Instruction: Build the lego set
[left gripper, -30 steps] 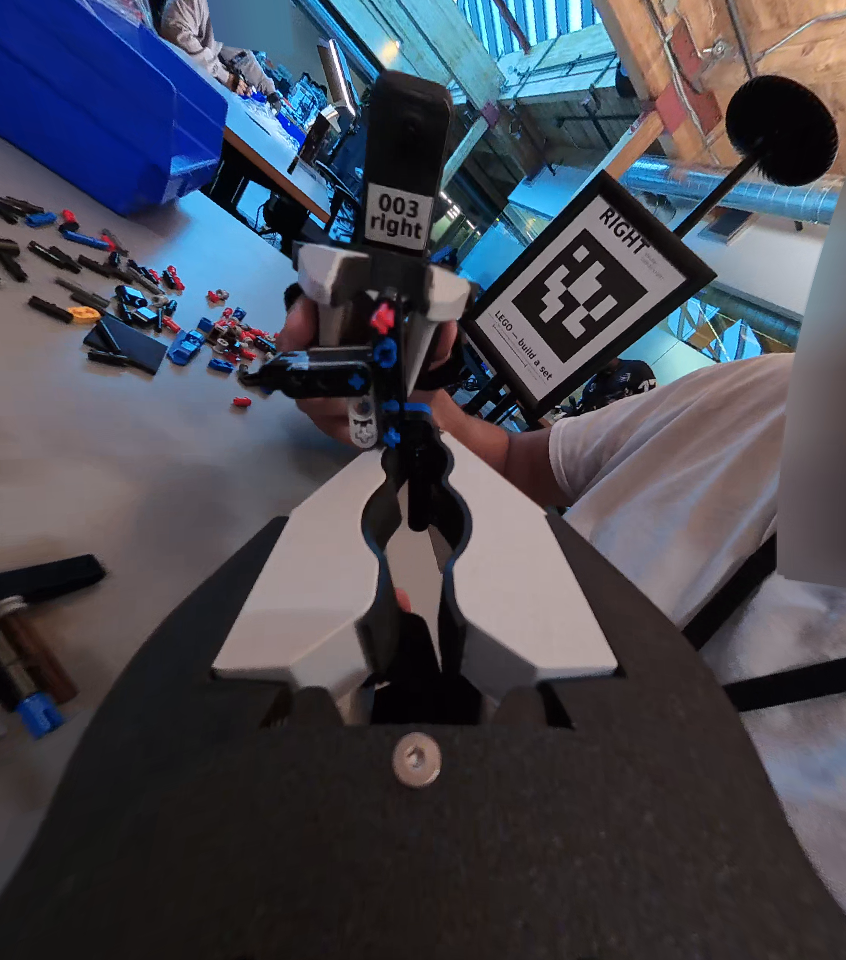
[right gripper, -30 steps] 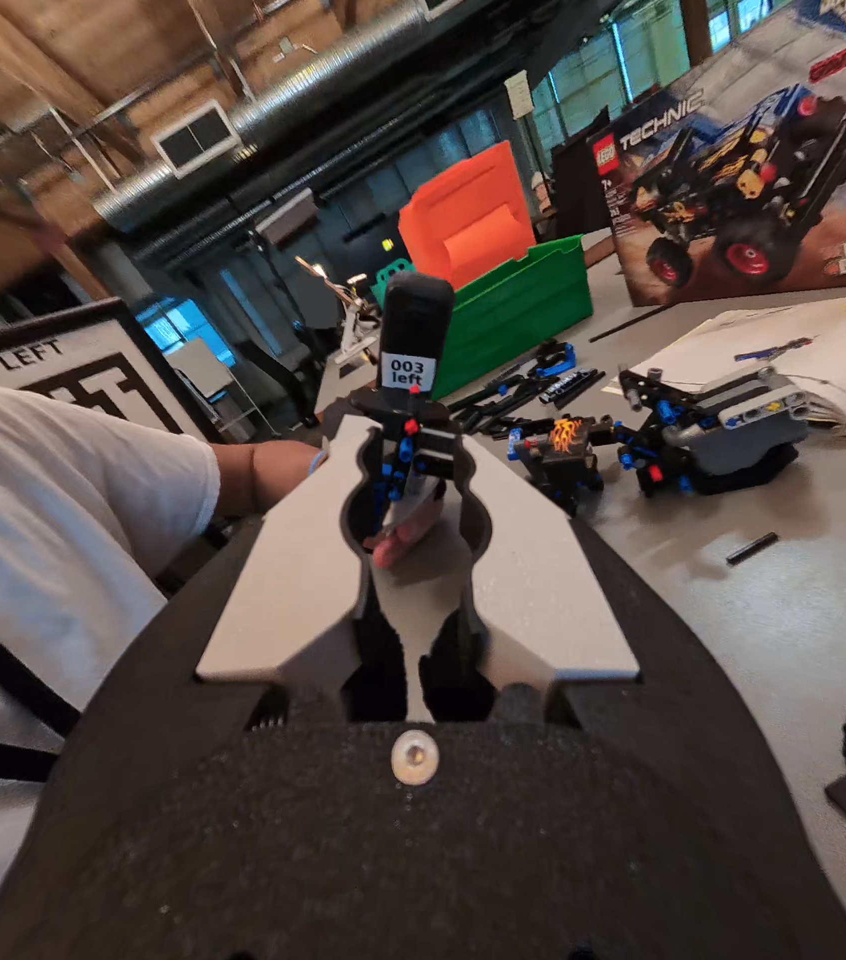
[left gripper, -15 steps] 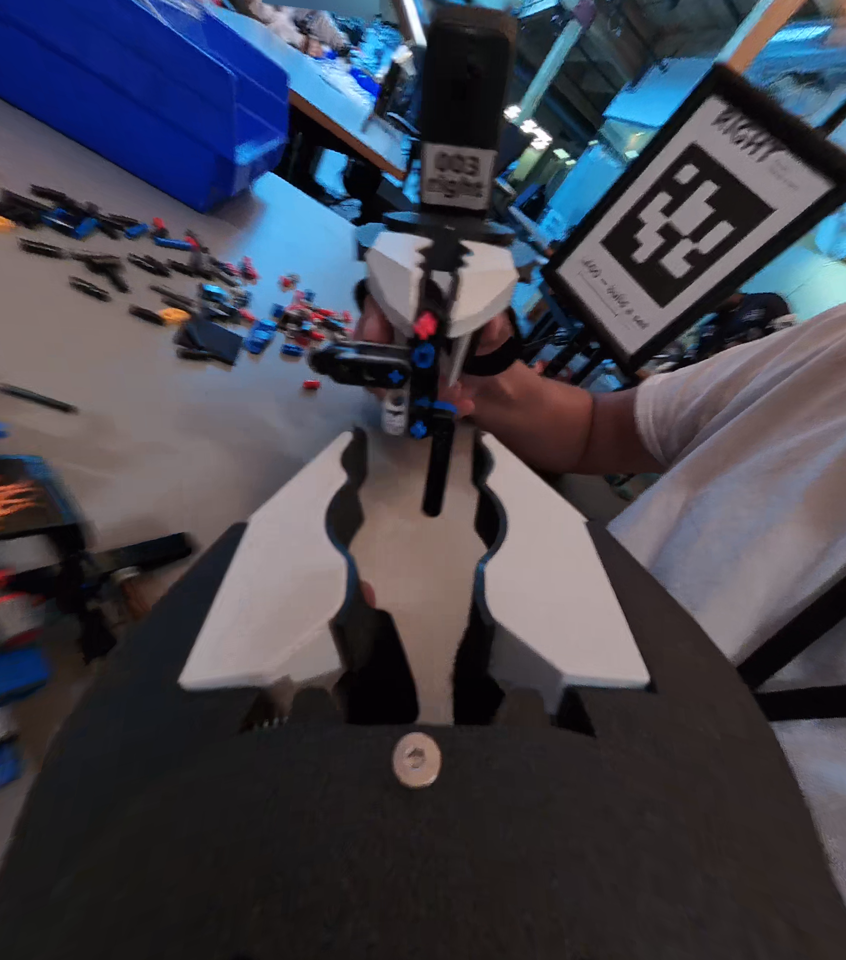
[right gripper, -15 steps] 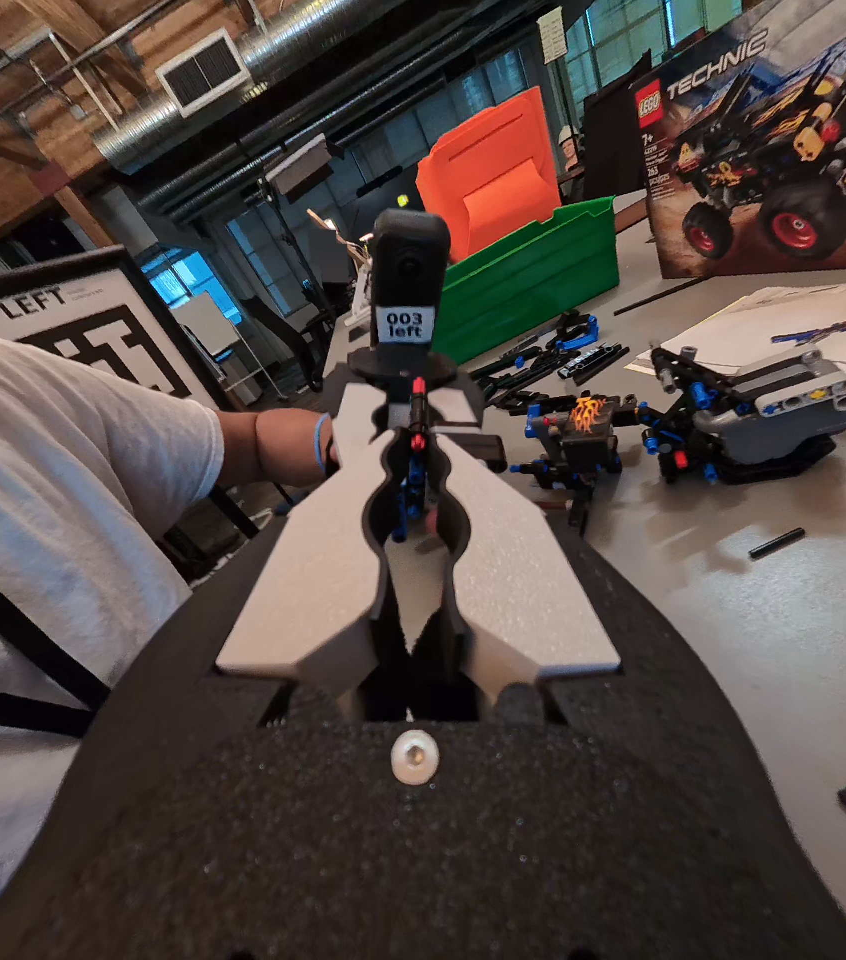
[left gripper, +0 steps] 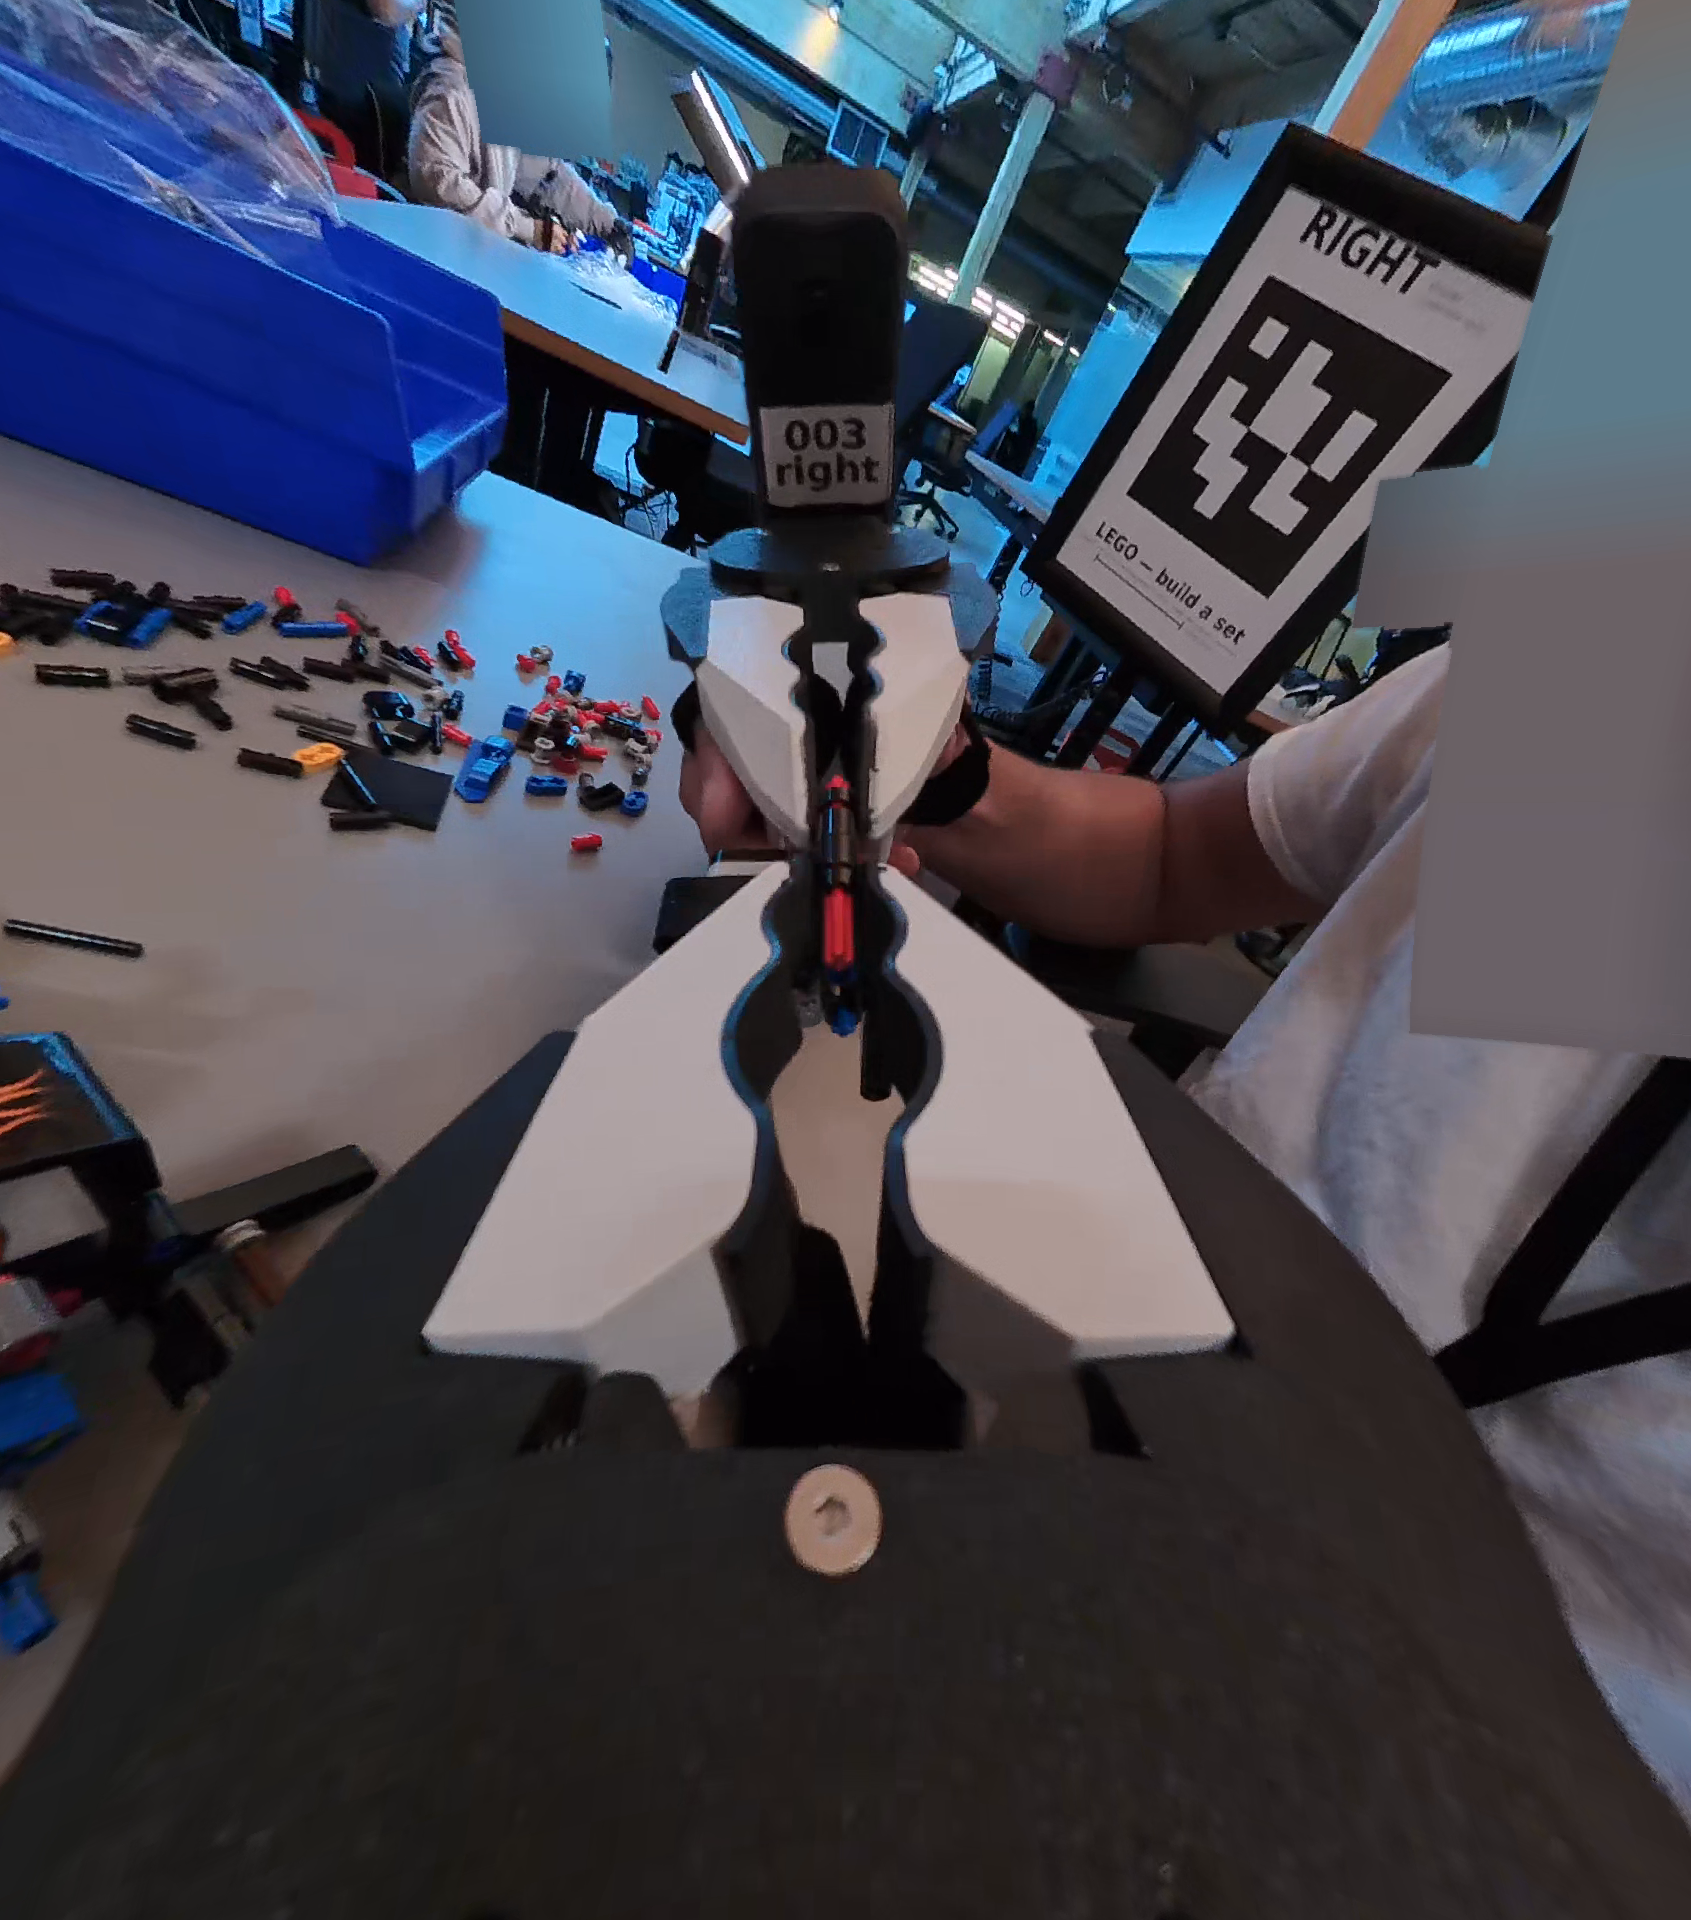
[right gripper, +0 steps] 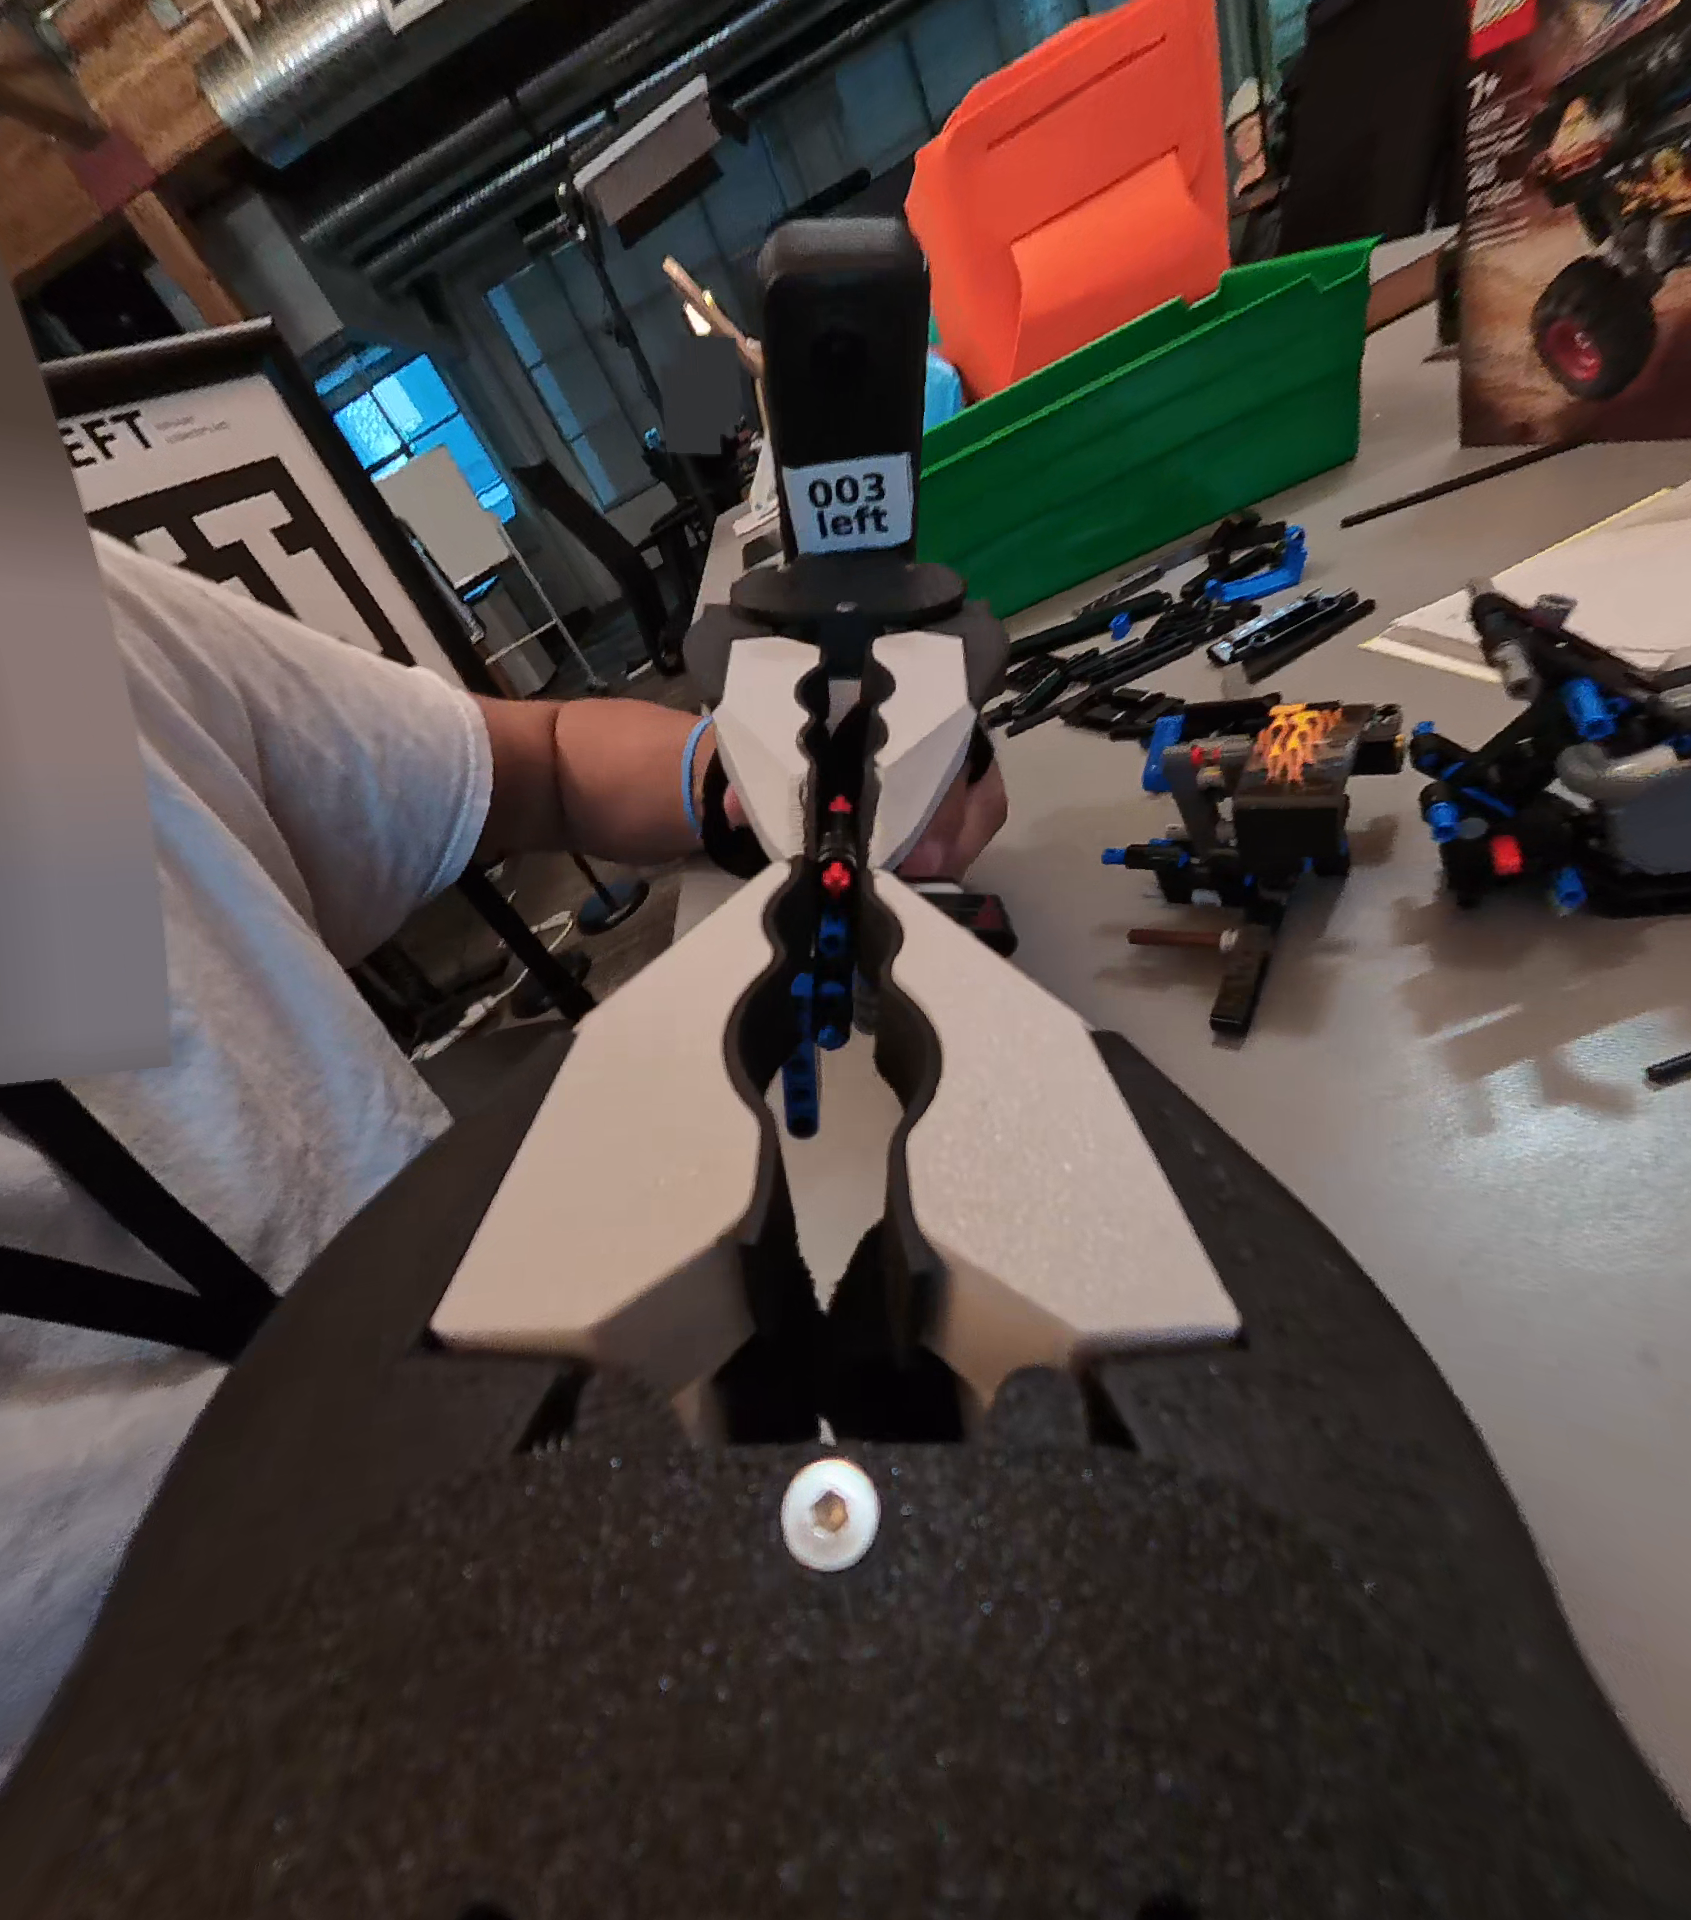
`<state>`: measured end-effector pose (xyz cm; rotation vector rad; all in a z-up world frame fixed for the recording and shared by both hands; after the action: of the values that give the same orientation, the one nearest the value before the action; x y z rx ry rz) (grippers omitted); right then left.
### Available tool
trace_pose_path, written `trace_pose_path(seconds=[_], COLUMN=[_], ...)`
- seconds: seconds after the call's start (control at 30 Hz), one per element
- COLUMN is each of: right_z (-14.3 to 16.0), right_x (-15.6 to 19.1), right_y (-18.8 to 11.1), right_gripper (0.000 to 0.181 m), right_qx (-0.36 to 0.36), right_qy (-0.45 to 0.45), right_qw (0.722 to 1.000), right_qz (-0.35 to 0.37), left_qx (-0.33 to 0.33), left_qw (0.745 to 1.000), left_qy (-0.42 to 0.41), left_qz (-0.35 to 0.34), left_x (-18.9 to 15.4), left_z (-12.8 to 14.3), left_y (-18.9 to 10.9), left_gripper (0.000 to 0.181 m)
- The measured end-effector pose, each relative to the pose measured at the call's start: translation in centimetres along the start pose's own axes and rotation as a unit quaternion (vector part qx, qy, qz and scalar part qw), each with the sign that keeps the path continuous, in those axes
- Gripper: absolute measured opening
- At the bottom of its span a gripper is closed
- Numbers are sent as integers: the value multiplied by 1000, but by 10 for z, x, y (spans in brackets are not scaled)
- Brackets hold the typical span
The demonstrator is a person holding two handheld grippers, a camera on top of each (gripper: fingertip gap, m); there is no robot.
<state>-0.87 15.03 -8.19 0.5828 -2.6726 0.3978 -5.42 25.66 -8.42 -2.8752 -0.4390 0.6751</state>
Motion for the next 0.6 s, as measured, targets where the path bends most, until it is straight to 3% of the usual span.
trace_pose_path(seconds=[0.6], right_z=[-1], right_x=[-2], right_y=[-1], right_gripper=[10], right_qx=[-7], right_qy=[-10], right_qw=[1000], right_qz=[14], left_qx=[-20], left_qw=[1000], left_qy=[-4], left_qz=[-13], left_x=[3], left_z=[-3], left_y=[-1], left_gripper=[5])
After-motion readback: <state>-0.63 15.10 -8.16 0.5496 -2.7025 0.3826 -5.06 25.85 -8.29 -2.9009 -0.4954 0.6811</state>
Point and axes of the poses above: each gripper's, where its closed fingertips meet, y out along the fingers, z out of its underside, x = y × z across the jaws, the point moved 6 cm from there along -y, back along the fingers, and after that the axes turned 9 degrees about x, right-handed, at the moved point
